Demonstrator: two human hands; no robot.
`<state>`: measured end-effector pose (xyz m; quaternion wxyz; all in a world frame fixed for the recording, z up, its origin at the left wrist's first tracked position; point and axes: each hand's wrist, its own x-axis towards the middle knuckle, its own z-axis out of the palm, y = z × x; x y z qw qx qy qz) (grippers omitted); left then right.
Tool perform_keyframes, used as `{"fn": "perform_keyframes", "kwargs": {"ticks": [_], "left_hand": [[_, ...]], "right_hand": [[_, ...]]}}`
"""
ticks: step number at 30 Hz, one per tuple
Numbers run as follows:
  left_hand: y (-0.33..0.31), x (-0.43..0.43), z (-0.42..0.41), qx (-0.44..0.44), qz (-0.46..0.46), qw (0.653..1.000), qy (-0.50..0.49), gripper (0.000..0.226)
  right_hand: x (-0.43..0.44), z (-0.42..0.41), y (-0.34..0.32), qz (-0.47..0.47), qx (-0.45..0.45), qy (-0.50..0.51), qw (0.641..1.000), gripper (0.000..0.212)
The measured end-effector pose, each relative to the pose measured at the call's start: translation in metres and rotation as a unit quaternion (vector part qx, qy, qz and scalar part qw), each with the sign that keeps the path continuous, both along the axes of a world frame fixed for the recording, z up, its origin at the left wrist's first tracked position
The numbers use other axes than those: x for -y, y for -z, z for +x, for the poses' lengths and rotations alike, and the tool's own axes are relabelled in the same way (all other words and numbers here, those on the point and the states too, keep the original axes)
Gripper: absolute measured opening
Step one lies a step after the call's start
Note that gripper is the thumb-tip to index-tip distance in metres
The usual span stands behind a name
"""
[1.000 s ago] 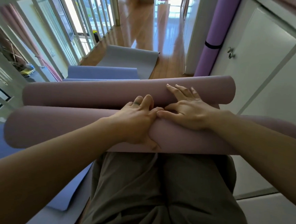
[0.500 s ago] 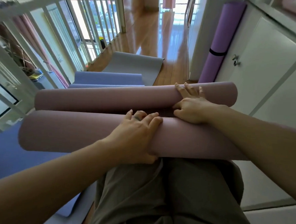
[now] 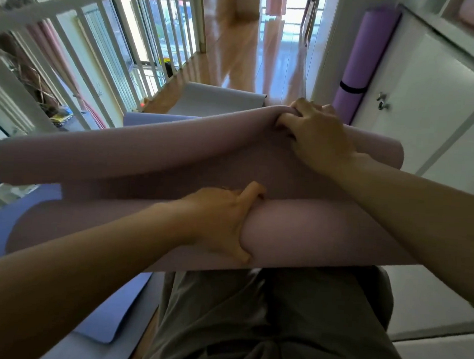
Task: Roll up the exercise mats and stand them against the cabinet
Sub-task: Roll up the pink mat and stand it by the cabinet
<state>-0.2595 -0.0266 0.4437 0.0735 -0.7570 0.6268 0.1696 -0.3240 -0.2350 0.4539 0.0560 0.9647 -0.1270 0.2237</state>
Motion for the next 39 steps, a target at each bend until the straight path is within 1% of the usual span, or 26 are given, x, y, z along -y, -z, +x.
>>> {"fn": "perform_keyframes", "kwargs": {"ticks": [3,6,10,14,16,18,20,22,24,27,29,31,33,36,37,39], "left_hand": [[0.000,-0.002,-0.001,0.016,-0.032,0.999,0.026,0.086],[0.000,-0.009,-0.005,0.071,-0.087,0.992,0.051,0.087],[0.002,-0.014,-0.015,0.127,-0.123,0.983,0.053,0.085],[0.008,-0.016,-0.025,0.131,-0.145,0.980,0.034,0.077],[0.013,-0.016,-0.027,0.141,-0.128,0.981,0.022,0.084],[0.019,-0.011,-0.028,0.159,-0.102,0.982,0.011,0.096],[0.022,-0.002,-0.025,0.168,-0.097,0.981,0.003,0.103],[0.022,0.005,-0.018,0.160,-0.109,0.981,-0.001,0.102],[0.017,0.004,-0.014,0.136,-0.117,0.984,0.003,0.098],[0.008,-0.005,-0.020,0.136,-0.140,0.980,0.037,0.092],[0.000,-0.009,-0.022,0.127,-0.142,0.980,0.055,0.092],[0.000,-0.010,-0.021,0.109,-0.130,0.983,0.066,0.095],[0.003,-0.009,-0.018,0.075,-0.101,0.990,0.066,0.095],[0.006,-0.006,-0.012,0.050,-0.087,0.993,0.062,0.091],[0.006,-0.005,-0.011,0.053,-0.091,0.992,0.067,0.090],[0.007,-0.004,-0.009,0.074,-0.118,0.986,0.087,0.089]], "right_hand": [[0.003,0.003,0.004,-0.001,-0.038,0.044,0.998,0.032],[0.008,0.005,0.001,0.004,-0.056,0.081,0.995,0.031],[0.005,0.007,0.002,-0.017,-0.082,0.079,0.993,0.033],[0.003,0.007,0.008,-0.039,-0.108,0.087,0.990,0.040],[0.002,0.007,0.011,-0.050,-0.119,0.090,0.988,0.046],[0.000,0.007,0.013,-0.063,-0.131,0.088,0.986,0.056],[-0.002,0.006,0.015,-0.076,-0.141,0.081,0.984,0.063],[-0.003,0.004,0.013,-0.085,-0.131,0.075,0.985,0.061],[0.003,0.002,0.008,-0.088,-0.114,0.064,0.987,0.053],[0.021,-0.001,-0.004,-0.052,-0.111,0.056,0.991,0.047],[0.027,-0.003,-0.003,-0.024,-0.144,0.073,0.987,0.050],[0.025,-0.005,0.005,-0.026,-0.182,0.085,0.979,0.051],[0.021,-0.008,0.017,-0.033,-0.205,0.076,0.975,0.053],[0.023,-0.011,0.021,-0.036,-0.212,0.075,0.974,0.069],[0.025,-0.012,0.019,-0.036,-0.210,0.077,0.974,0.074],[0.028,-0.012,0.018,-0.041,-0.206,0.082,0.974,0.077]]}}
